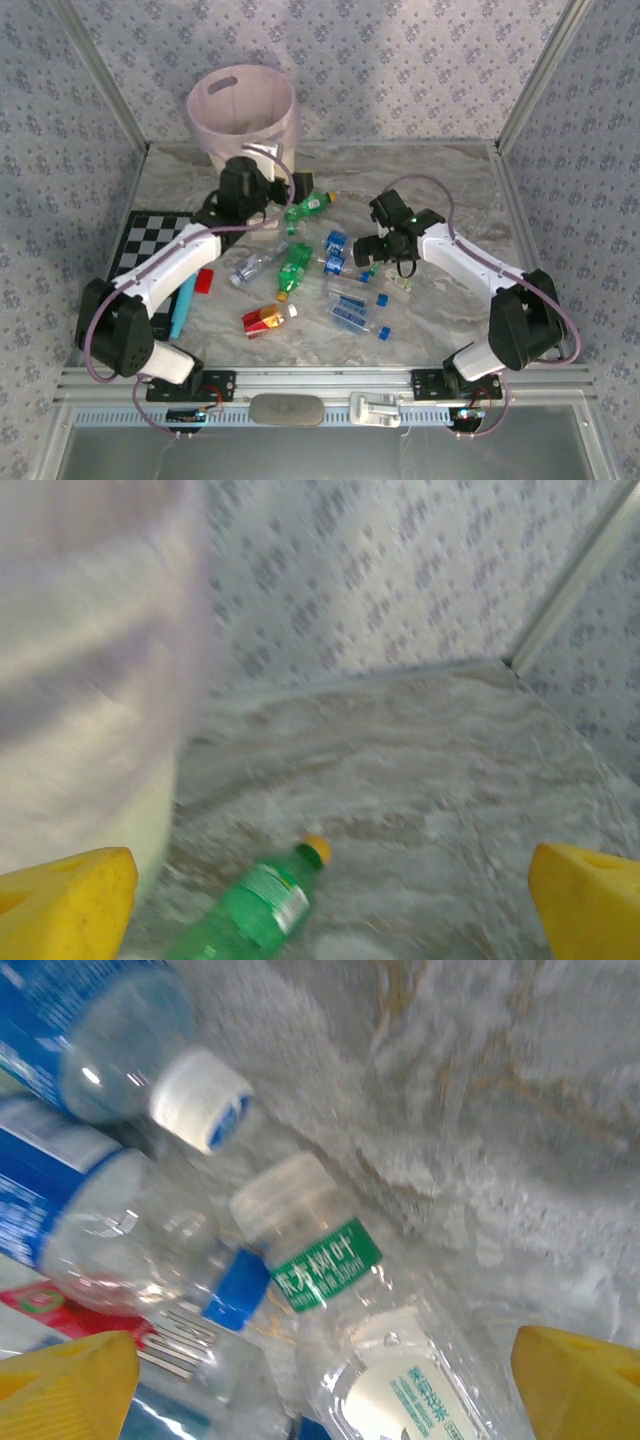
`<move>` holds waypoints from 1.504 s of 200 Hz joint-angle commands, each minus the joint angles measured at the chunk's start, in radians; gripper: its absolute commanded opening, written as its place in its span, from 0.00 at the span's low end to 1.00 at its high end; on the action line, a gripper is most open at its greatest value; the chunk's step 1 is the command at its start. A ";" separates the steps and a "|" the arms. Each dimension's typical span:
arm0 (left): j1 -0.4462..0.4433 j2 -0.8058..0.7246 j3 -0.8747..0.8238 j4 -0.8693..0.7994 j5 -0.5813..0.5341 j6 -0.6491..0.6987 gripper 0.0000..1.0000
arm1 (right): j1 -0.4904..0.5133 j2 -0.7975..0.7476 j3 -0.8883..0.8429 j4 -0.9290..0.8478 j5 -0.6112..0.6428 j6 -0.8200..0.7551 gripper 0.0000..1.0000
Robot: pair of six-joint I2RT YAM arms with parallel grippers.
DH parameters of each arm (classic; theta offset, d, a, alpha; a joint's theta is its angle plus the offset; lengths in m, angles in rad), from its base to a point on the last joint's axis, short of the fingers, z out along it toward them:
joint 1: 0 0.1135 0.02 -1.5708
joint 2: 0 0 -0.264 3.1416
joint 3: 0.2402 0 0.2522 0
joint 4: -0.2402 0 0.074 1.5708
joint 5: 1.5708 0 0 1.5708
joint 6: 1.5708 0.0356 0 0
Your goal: Put the plastic bottles in the bin
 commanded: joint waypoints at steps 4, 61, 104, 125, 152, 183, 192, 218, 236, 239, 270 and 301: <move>-0.035 0.022 -0.032 0.091 -0.033 -0.070 1.00 | 0.003 0.026 -0.045 -0.084 0.016 0.034 0.94; -0.080 0.074 -0.163 0.153 -0.021 -0.270 1.00 | -0.004 0.065 -0.108 -0.069 0.030 0.064 0.84; -0.079 0.108 -0.169 0.201 -0.004 -0.322 1.00 | -0.014 0.093 -0.111 -0.053 0.047 0.059 0.78; -0.080 0.115 -0.148 0.183 0.008 -0.307 1.00 | -0.022 0.097 -0.109 -0.037 0.048 0.058 0.74; -0.079 0.115 -0.144 0.180 0.006 -0.300 1.00 | -0.028 0.098 -0.103 -0.021 0.044 0.050 0.66; -0.080 0.112 -0.150 0.176 0.015 -0.309 1.00 | -0.050 0.089 -0.096 -0.021 -0.001 0.033 0.54; -0.080 0.113 -0.151 0.175 0.018 -0.313 1.00 | -0.063 0.079 -0.094 -0.015 -0.024 0.033 0.52; -0.080 0.117 -0.147 0.180 0.047 -0.313 1.00 | -0.105 0.037 -0.076 0.023 -0.110 0.032 0.49; -0.079 0.124 -0.135 0.194 0.091 -0.312 1.00 | -0.139 0.002 -0.041 0.065 -0.174 0.018 0.48; -0.080 0.125 -0.134 0.194 0.100 -0.312 1.00 | -0.148 -0.002 -0.035 0.077 -0.185 0.020 0.48; -0.082 0.135 -0.127 0.237 0.170 -0.312 1.00 | -0.197 -0.026 0.034 0.221 -0.339 0.072 0.48; -0.089 0.128 -0.145 0.282 0.208 -0.307 1.00 | -0.202 -0.016 0.077 0.408 -0.384 0.175 0.48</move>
